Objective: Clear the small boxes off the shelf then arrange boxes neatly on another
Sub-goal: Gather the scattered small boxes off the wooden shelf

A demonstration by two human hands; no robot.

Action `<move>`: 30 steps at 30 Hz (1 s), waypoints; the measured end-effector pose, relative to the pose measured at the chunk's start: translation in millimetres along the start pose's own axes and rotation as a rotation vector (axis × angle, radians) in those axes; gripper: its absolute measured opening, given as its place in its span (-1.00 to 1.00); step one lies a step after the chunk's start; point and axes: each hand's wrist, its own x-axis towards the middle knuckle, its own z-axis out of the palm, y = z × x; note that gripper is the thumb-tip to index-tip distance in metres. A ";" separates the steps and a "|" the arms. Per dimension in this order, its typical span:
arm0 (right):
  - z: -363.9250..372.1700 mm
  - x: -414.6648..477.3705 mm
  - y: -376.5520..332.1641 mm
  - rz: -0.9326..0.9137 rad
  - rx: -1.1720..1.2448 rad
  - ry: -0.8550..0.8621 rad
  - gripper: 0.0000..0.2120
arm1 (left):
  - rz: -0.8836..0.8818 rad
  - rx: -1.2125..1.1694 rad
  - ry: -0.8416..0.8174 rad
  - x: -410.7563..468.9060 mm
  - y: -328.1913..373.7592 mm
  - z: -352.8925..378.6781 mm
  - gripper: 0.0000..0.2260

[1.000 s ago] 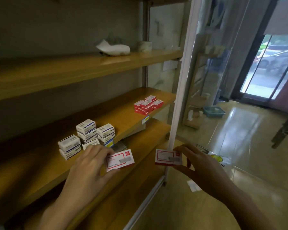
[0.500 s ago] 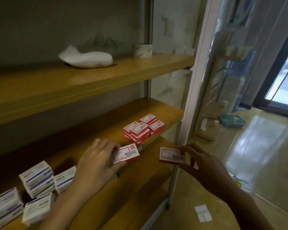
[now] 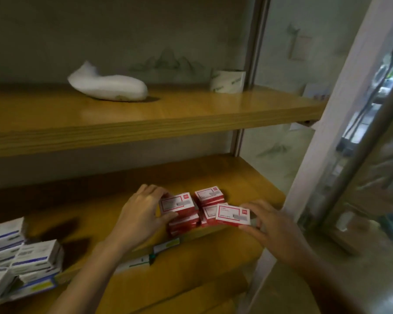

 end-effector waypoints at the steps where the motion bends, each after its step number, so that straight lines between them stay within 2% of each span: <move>1: 0.4 8.2 7.0 -0.022 -0.007 -0.015 -0.50 | -0.027 0.010 -0.011 4.3 2.6 4.1 -0.62; 7: 10.6 43.7 33.3 -0.148 0.022 -0.069 -0.51 | -0.165 0.061 -0.096 17.3 12.6 22.6 -0.60; 14: 25.5 72.3 38.5 -0.245 0.048 -0.140 -0.50 | -0.277 0.045 -0.049 8.9 23.0 24.0 -0.51; 18: 31.3 78.9 38.6 -0.268 0.056 -0.175 -0.48 | -0.286 0.037 0.031 -6.6 25.1 13.7 -0.57; 23: 24.6 74.7 34.6 -0.272 0.030 -0.103 -0.40 | -0.325 0.037 0.080 -36.0 27.0 -5.0 -0.62; 30: -1.0 69.7 -16.0 -0.515 0.046 -0.001 -0.47 | -0.414 0.133 0.091 -93.4 26.0 -33.7 -0.67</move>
